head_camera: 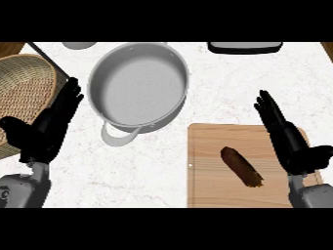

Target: Pick the sweet potato from the cutting board and place it in the pot

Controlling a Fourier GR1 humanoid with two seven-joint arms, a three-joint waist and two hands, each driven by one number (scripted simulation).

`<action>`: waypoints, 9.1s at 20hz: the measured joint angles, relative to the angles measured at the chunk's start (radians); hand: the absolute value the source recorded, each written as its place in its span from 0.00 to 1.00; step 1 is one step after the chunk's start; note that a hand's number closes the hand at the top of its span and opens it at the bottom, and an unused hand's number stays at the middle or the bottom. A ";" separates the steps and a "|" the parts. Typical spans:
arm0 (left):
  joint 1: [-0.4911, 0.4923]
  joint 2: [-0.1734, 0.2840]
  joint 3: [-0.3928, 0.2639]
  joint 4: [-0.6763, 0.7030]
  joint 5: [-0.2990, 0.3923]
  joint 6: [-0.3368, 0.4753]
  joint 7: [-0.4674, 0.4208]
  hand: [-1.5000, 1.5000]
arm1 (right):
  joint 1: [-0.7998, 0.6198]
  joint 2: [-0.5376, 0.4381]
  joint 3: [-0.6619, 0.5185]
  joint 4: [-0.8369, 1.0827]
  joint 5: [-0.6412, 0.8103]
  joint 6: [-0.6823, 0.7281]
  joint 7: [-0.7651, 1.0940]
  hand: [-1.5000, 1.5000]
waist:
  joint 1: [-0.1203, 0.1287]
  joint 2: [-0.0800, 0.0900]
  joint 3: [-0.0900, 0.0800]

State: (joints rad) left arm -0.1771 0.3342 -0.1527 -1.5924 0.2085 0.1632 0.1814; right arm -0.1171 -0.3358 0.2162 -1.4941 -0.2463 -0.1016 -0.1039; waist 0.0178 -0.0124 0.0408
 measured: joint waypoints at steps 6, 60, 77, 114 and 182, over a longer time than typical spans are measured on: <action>0.093 0.099 0.053 0.013 -0.087 0.036 -0.010 0.50 | 0.050 -0.163 -0.005 -0.041 0.166 -0.046 0.046 1.00 | -0.014 0.002 -0.034; 0.214 0.069 0.141 0.010 -0.181 -0.022 -0.069 0.50 | -0.124 0.144 0.460 -0.201 1.422 0.800 0.934 0.00 | -0.014 0.008 -0.035; 0.216 0.018 0.193 0.006 -0.233 -0.073 -0.072 0.50 | -0.117 0.163 0.374 -0.002 1.539 0.693 0.850 0.00 | -0.016 0.008 -0.035; 0.107 -0.042 0.163 0.059 -0.287 -0.146 -0.063 0.50 | -0.714 0.331 0.660 0.023 1.189 0.265 1.119 1.00 | 0.110 0.011 -0.040; 0.102 -0.055 0.189 0.032 -0.309 -0.140 -0.054 0.50 | -1.222 0.336 0.072 0.965 0.249 -0.635 0.151 0.00 | 0.091 0.042 -0.037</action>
State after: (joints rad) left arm -0.0753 0.2796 0.0359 -1.5603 -0.1009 0.0235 0.1271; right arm -1.3391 0.0001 0.2882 -0.5287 0.0025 -0.7369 0.0475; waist 0.1093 0.0293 0.0037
